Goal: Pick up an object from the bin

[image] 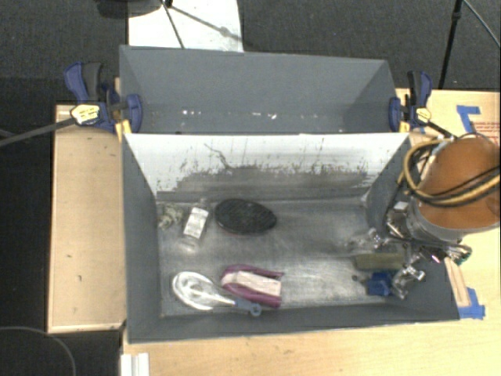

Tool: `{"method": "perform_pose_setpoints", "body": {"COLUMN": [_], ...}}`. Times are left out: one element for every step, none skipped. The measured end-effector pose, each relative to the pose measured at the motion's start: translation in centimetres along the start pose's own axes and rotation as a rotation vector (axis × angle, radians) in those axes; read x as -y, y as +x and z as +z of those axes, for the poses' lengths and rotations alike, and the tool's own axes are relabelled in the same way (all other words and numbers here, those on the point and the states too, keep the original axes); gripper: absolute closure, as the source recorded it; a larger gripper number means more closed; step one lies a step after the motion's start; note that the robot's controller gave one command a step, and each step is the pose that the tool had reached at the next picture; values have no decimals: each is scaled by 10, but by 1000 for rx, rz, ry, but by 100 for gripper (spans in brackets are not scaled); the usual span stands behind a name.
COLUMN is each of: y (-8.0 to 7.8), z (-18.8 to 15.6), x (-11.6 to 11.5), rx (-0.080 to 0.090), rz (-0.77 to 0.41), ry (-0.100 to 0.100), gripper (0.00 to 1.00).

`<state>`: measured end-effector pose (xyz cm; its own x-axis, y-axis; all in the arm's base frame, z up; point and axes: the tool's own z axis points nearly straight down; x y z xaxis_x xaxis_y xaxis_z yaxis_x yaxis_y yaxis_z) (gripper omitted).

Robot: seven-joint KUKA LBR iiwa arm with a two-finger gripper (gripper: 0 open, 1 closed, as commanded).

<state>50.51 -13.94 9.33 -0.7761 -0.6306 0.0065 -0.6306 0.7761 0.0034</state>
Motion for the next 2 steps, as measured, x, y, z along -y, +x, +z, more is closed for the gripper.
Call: {"method": "perform_pose_setpoints", "body": {"y": [2, -23], "z": [17, -44], "x": [-16, -47], "rx": [22, 13], "rz": [-381, -275], "ry": [-9, 8], "gripper": [0, 0]}}
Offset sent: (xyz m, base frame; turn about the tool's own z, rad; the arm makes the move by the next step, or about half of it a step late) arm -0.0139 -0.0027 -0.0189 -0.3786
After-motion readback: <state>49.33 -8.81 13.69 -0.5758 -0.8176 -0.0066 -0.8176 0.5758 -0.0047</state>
